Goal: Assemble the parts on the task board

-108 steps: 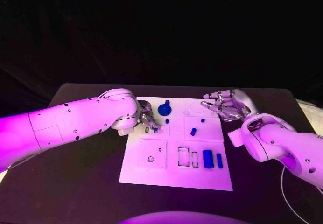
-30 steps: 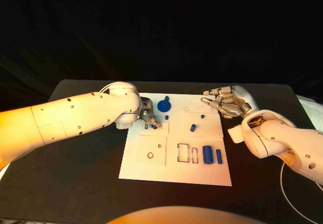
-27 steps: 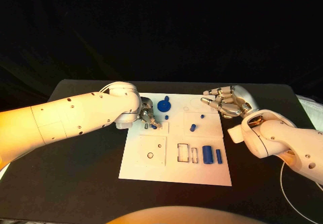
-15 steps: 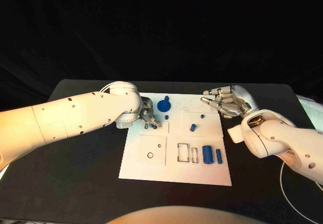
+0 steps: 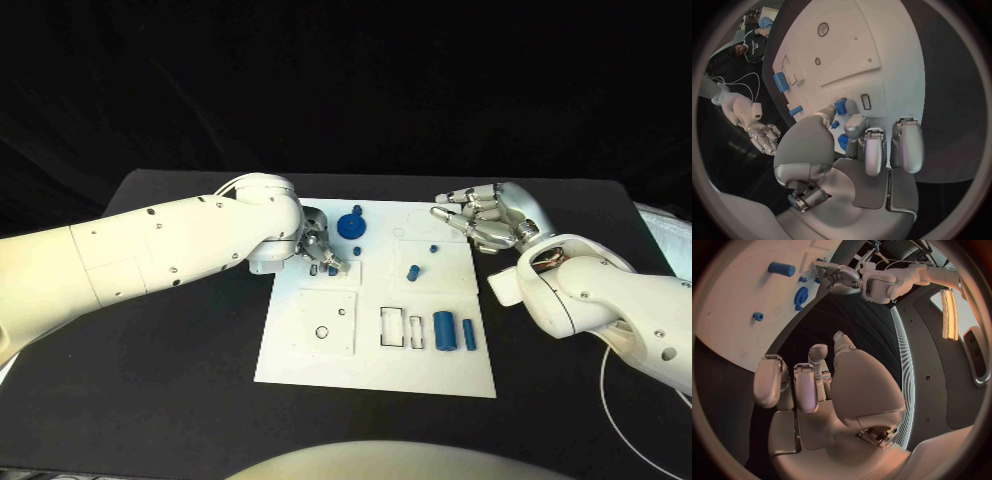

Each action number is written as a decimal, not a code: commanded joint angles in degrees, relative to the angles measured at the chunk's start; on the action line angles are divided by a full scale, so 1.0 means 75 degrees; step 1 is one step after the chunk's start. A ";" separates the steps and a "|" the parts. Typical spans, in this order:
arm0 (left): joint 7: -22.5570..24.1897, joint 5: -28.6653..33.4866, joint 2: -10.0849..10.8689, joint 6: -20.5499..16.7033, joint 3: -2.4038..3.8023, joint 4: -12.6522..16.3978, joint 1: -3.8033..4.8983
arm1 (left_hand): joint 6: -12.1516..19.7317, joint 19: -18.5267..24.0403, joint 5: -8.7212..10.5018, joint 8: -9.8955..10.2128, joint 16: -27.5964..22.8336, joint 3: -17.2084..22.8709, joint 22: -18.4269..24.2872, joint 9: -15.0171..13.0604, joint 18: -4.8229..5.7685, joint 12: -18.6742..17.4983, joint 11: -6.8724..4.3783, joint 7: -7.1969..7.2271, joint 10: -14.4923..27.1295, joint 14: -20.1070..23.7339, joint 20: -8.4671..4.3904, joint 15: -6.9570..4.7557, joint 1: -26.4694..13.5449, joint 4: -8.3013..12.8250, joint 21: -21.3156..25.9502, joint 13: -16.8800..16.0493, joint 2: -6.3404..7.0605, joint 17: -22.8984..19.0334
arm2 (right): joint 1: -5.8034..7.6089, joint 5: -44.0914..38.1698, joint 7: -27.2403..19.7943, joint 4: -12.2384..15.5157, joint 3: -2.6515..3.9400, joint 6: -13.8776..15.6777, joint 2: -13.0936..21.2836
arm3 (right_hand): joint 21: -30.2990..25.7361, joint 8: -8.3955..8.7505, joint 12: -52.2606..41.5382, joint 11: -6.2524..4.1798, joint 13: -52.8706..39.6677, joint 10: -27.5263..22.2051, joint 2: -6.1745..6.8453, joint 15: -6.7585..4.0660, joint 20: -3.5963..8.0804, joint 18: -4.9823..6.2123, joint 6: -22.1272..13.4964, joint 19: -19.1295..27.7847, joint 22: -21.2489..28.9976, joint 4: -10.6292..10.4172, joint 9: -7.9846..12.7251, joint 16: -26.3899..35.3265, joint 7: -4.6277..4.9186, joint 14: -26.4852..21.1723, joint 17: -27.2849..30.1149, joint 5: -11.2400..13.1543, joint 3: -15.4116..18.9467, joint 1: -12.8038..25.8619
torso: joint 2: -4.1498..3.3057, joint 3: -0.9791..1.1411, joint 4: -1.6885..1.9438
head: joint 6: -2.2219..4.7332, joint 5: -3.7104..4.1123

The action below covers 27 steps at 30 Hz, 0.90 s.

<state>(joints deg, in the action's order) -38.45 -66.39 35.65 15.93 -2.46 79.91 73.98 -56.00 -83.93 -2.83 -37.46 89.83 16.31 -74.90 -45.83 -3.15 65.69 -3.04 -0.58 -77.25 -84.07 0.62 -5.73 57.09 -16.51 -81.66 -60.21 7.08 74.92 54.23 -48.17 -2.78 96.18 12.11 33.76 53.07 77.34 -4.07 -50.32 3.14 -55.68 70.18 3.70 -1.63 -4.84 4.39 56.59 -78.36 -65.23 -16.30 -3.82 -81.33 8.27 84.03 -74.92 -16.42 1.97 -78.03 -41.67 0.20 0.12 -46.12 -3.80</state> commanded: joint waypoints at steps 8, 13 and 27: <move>-0.0085 0.0056 0.0018 0.0368 -0.0048 0.0033 -0.0096 | -0.0078 -0.0198 0.0005 0.0045 0.0023 -0.0372 -0.0946 -0.0014 0.0094 0.0040 -0.0028 0.0025 -0.0066 -0.0790 -0.0049 -0.0058 -0.0143 -0.0005 -0.0049 0.0000 -0.0033 0.2011 | -0.0006 0.0008 -0.0034 0.0014 0.0000 -0.0105 0.0002 | -0.0030 -0.0009 -0.0028 -0.0008 0.0018 -0.0008 0.0006 0.0044 0.0015 0.0080 -0.0005 0.0025 0.0014 0.0004 -0.0010 0.0050 -0.0022 0.0403 -0.0145 -0.0062 0.0054 0.0083 | 0.0000 -0.0005 0.0003 | 0.0002 0.0004; -0.0072 0.0087 0.0142 0.0146 0.0029 0.0205 -0.0092 | -0.0089 -0.0196 0.0005 0.0051 0.0023 -0.0574 -0.0943 -0.0017 0.0092 0.0036 -0.0033 0.0030 -0.0073 -0.0790 -0.0054 -0.0063 -0.0184 -0.0009 -0.0039 0.0005 -0.0047 0.2011 | -0.0006 0.0022 -0.0038 0.0003 -0.0001 -0.0112 -0.0003 | -0.0034 -0.0009 -0.0033 -0.0007 0.0017 -0.0007 -0.0001 0.0044 0.0014 0.0082 -0.0006 0.0027 0.0020 -0.0002 -0.0010 0.0049 -0.0022 0.0404 -0.0148 -0.0069 0.0064 0.0097 | 0.0003 -0.0008 0.0003 | 0.0024 0.0012; -0.0050 0.0521 0.0550 0.0116 0.0411 0.0352 0.0607 | 0.0431 0.0131 -0.0003 0.0526 0.0023 -0.1357 -0.0433 0.0209 -0.0059 -0.0691 0.0160 -0.0201 0.0533 -0.0790 0.0042 0.0069 0.0329 0.0037 0.0559 0.0807 -0.0259 0.2011 | -0.0013 0.0035 -0.0012 -0.0080 -0.0013 -0.0145 -0.0064 | -0.0032 -0.0008 -0.0044 -0.0007 0.0013 -0.0004 -0.0008 0.0045 0.0014 0.0080 -0.0006 0.0023 0.0013 -0.0007 -0.0010 0.0047 -0.0021 0.0405 -0.0153 -0.0078 0.0078 0.0117 | -0.0001 0.0008 0.0008 | 0.0126 -0.0012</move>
<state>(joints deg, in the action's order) -38.64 -63.92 39.76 14.82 0.60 83.02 78.17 -53.18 -83.29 -2.83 -33.83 89.82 6.33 -74.90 -44.45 -3.14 60.82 -1.88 -2.12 -73.61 -84.03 0.99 -5.68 59.11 -16.26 -77.75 -54.49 5.13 74.91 54.21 -47.83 -2.73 95.61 12.03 33.61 52.69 77.35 -4.07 -50.31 3.14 -55.59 70.18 3.62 -1.63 -4.84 4.39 56.59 -78.36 -65.18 -16.29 -3.81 -81.33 8.27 84.03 -74.91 -16.76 2.29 -77.49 -41.63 0.20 0.10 -45.34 -3.90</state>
